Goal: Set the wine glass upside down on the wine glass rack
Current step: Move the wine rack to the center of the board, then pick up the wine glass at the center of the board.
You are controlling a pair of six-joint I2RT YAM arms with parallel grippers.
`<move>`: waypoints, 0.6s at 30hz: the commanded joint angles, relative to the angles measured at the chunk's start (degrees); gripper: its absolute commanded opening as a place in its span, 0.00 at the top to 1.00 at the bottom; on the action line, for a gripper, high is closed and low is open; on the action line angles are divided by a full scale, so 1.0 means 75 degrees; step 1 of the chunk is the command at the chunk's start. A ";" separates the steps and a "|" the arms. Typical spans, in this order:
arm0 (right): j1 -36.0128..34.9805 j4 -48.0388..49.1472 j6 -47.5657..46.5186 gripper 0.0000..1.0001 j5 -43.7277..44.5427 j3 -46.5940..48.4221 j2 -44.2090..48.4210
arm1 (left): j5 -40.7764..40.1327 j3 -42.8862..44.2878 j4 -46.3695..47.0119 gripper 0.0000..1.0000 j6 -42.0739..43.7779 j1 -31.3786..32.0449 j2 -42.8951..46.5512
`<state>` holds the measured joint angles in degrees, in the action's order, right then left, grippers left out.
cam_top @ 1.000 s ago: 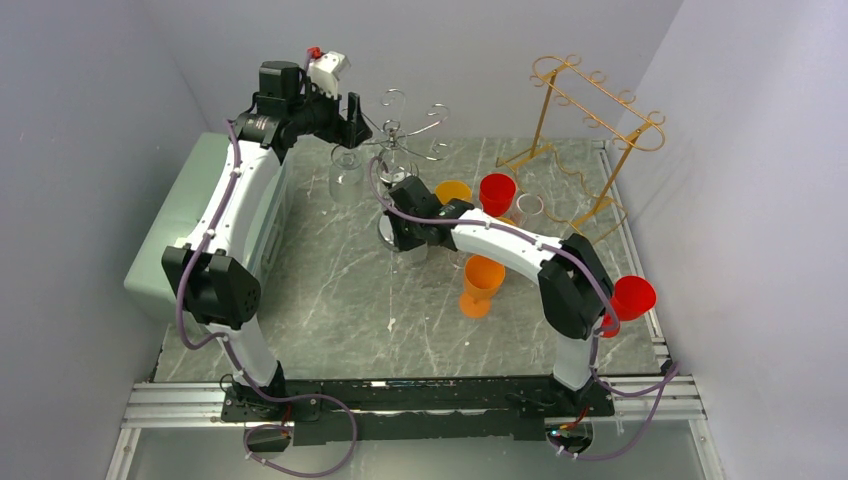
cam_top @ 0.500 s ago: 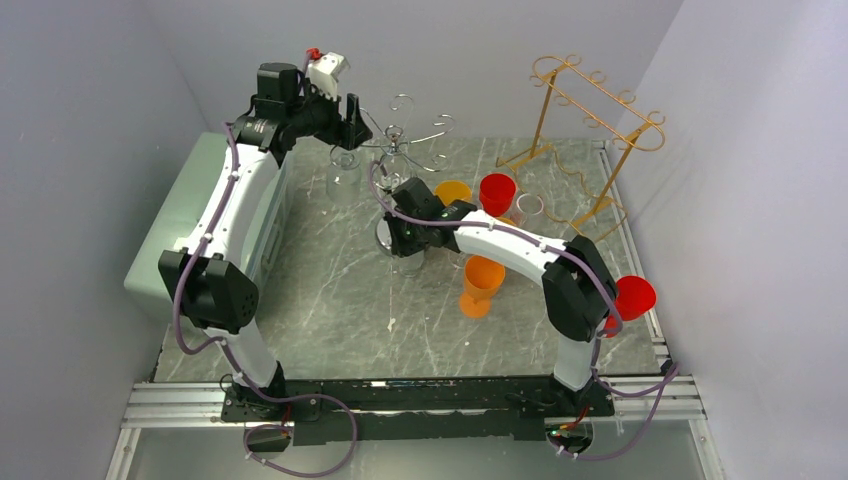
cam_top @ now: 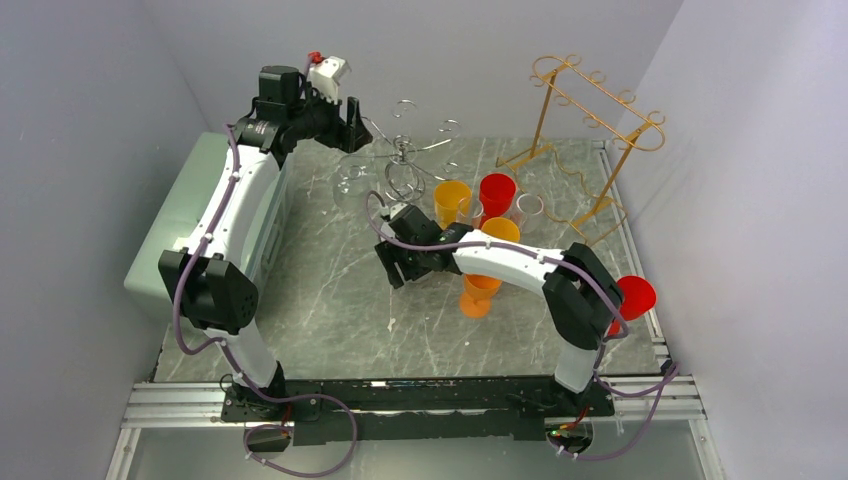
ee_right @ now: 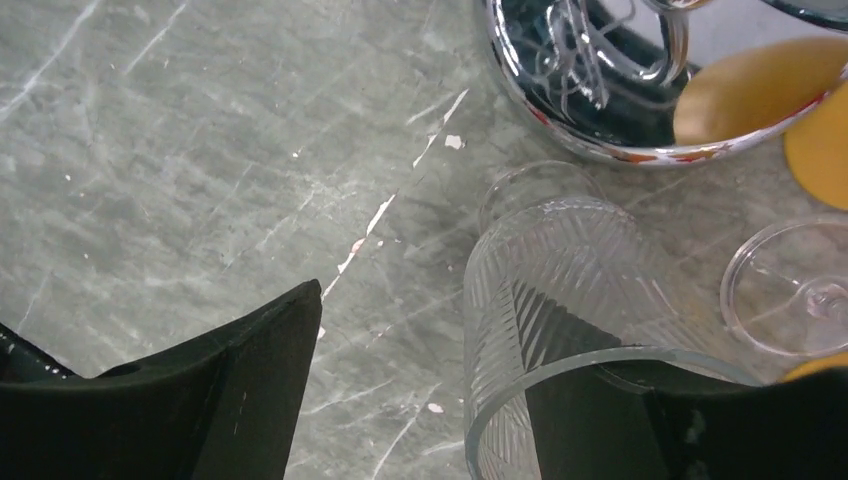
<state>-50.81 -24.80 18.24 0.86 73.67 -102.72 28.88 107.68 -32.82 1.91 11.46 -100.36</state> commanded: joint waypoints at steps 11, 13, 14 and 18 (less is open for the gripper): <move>-0.0225 0.0620 -0.0477 0.34 0.1213 -0.0530 0.0602 | 0.0165 0.0062 -0.0001 0.21 -0.0016 0.0042 0.0233; -0.0222 0.0650 -0.0547 0.45 0.1242 -0.0622 0.0769 | 0.0164 0.0077 -0.0007 0.21 -0.0021 0.0042 0.0221; -0.0222 0.0648 -0.0582 0.50 0.1260 -0.0658 0.0824 | 0.0166 0.0074 0.0002 0.21 -0.0021 0.0042 0.0221; -0.0222 0.0698 -0.0705 0.81 0.1211 -0.0839 0.1078 | 0.0157 0.0080 0.0005 0.21 -0.0027 0.0042 0.0232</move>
<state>-52.29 -21.34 14.09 9.02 68.45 -98.74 29.12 107.68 -33.28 1.91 11.51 -100.36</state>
